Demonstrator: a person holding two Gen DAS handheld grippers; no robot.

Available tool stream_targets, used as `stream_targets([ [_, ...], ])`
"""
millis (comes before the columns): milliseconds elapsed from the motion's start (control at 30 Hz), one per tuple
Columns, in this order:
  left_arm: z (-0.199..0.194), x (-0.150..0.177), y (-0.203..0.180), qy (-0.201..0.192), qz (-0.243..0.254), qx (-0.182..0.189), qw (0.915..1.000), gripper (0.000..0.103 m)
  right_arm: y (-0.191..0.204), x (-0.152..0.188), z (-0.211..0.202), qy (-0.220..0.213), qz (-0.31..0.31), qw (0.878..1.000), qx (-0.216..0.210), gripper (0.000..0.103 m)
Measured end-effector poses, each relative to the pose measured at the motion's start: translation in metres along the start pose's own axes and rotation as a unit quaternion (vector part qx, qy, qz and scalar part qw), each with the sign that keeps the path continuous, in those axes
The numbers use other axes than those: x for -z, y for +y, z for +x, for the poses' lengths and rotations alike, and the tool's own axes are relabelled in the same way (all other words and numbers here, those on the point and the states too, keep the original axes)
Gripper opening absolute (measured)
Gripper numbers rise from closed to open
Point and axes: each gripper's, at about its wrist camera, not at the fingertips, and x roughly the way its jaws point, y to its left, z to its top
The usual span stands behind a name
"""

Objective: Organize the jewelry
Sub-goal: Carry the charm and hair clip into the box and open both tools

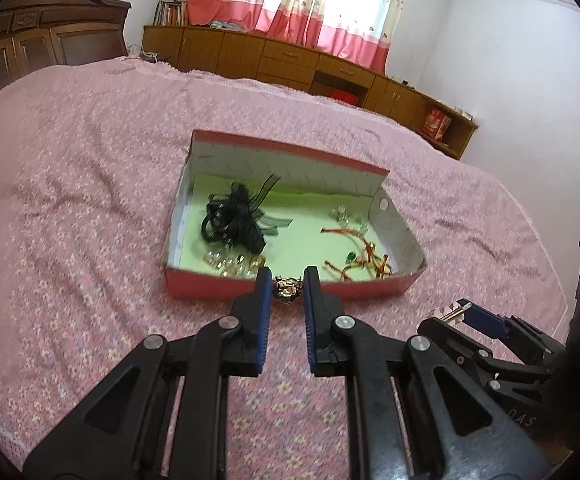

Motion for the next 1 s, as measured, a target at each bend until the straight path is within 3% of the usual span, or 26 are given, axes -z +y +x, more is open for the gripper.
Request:
stream_targets([
  [267, 0.011, -0.011, -0.006, -0.012, 0.010, 0.004, 0.9999, 0.007, -0.002, -0.014, 0.006, -0.022, -0.005, 1.000, -0.007, 0.071],
  [1000, 0.062, -0.026, -0.015, -0.047, 0.037, -0.026, 0.9979, 0.007, -0.017, -0.049, 0.043, -0.098, -0.010, 0.995, 0.008, 0.071],
])
